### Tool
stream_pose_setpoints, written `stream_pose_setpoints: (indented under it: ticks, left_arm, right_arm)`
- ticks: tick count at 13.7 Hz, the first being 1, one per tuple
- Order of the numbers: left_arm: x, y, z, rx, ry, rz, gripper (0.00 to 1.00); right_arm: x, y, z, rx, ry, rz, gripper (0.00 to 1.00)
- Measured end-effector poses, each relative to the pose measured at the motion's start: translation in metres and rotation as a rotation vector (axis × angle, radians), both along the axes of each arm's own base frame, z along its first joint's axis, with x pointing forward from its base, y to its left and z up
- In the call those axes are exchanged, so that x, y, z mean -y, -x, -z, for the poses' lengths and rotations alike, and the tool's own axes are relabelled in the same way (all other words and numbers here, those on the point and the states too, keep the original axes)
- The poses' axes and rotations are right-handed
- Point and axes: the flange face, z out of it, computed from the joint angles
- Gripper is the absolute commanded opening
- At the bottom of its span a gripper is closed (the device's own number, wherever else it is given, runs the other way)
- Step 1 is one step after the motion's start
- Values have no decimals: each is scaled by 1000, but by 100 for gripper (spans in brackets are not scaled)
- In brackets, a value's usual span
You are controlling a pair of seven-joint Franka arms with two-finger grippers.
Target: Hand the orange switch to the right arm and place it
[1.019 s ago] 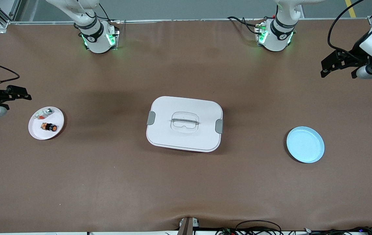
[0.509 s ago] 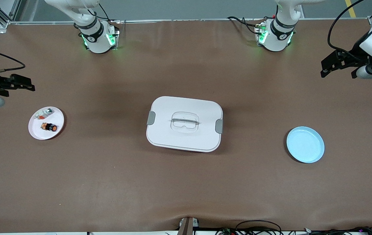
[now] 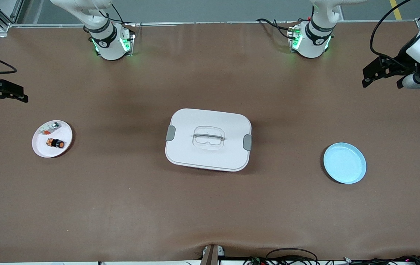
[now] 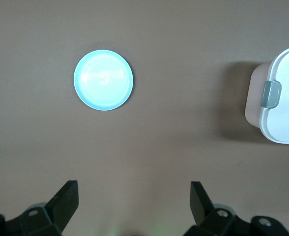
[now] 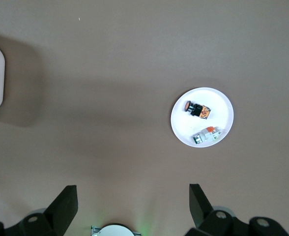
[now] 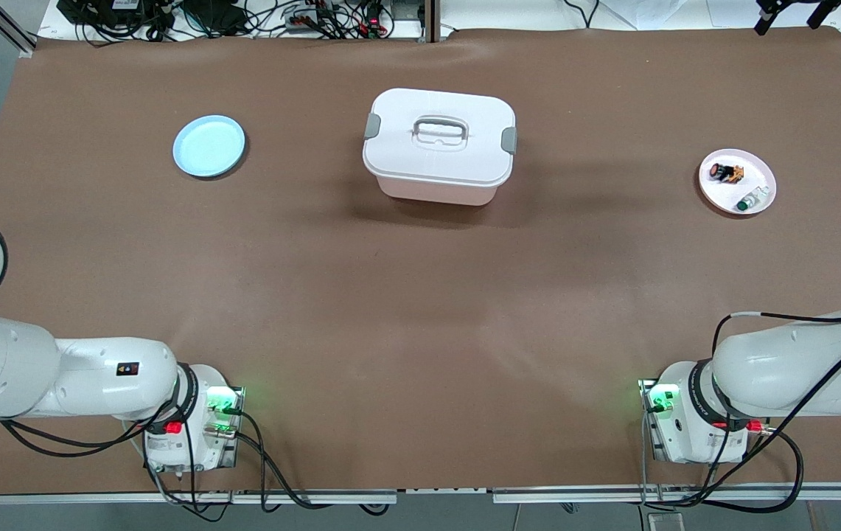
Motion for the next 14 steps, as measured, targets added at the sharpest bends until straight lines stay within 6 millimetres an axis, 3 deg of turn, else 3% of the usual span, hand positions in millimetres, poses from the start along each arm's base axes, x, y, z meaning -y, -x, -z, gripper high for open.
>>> stream_pose_setpoints:
  ticks: [14]
  left_arm:
    - [0,2,-7,14,1,0,100]
  right_arm:
    - [10,4,-8,3,8,96,100]
